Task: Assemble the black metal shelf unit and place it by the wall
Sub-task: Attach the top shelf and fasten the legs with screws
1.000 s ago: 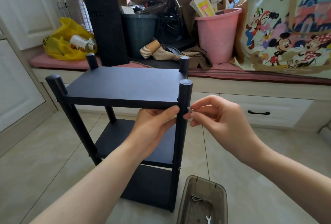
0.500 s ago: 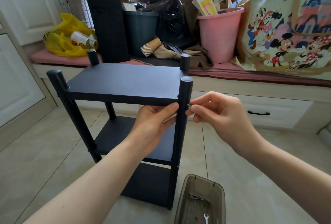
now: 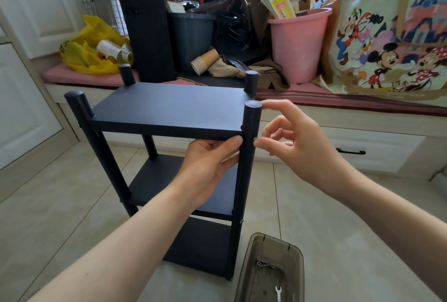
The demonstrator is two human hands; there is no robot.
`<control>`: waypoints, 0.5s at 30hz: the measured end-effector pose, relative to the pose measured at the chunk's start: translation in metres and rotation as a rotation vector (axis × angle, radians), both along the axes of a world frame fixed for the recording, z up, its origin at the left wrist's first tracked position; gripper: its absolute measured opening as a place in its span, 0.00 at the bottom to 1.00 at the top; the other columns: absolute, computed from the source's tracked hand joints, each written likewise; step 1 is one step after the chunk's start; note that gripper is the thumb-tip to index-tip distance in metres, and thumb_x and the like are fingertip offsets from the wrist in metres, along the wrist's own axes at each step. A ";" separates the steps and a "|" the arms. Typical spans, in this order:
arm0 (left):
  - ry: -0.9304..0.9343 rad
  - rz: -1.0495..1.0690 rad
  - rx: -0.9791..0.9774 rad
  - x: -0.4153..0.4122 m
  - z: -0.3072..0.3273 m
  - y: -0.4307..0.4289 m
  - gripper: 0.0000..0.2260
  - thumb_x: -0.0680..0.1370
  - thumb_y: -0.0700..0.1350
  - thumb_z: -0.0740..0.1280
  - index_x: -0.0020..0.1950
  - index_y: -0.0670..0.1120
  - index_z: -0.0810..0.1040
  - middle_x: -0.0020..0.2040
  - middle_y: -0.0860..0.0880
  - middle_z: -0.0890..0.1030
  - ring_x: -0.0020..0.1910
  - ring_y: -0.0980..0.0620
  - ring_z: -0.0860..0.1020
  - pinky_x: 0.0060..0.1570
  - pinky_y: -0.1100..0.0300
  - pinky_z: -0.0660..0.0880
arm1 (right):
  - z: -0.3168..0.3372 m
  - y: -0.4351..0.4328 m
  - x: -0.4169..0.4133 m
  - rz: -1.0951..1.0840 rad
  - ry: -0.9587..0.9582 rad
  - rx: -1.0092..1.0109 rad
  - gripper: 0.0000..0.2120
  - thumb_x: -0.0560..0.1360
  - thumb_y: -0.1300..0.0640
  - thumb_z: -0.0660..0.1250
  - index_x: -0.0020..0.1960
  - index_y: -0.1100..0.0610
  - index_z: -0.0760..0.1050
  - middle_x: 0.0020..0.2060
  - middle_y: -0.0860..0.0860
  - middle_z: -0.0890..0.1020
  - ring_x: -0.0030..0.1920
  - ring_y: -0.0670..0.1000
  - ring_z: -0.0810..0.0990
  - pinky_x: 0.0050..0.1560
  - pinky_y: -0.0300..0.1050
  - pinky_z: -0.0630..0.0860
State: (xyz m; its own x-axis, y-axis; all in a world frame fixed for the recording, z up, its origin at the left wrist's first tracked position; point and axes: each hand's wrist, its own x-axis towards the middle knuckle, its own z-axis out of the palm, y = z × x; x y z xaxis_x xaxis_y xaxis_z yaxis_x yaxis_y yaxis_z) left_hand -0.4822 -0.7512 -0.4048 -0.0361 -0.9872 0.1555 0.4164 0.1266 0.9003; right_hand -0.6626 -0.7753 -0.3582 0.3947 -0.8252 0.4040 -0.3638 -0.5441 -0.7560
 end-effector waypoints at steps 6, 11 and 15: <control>-0.023 -0.005 -0.008 0.001 -0.001 -0.001 0.15 0.75 0.43 0.68 0.61 0.40 0.80 0.59 0.42 0.84 0.61 0.45 0.82 0.60 0.52 0.79 | 0.011 -0.008 -0.003 0.195 -0.018 0.198 0.30 0.76 0.64 0.70 0.70 0.38 0.66 0.36 0.50 0.79 0.38 0.52 0.80 0.45 0.44 0.82; -0.013 0.015 0.014 0.001 -0.001 -0.002 0.16 0.74 0.43 0.69 0.60 0.39 0.81 0.57 0.41 0.85 0.60 0.44 0.83 0.58 0.53 0.80 | 0.012 -0.014 -0.006 0.276 -0.007 0.295 0.28 0.77 0.65 0.68 0.71 0.44 0.66 0.36 0.50 0.77 0.38 0.50 0.79 0.46 0.47 0.81; -0.004 0.026 0.021 0.001 -0.002 -0.004 0.16 0.74 0.43 0.69 0.60 0.39 0.81 0.58 0.40 0.84 0.59 0.42 0.83 0.61 0.48 0.79 | 0.013 -0.016 -0.005 0.285 0.003 0.282 0.28 0.77 0.65 0.68 0.71 0.44 0.66 0.37 0.51 0.76 0.37 0.50 0.79 0.44 0.46 0.80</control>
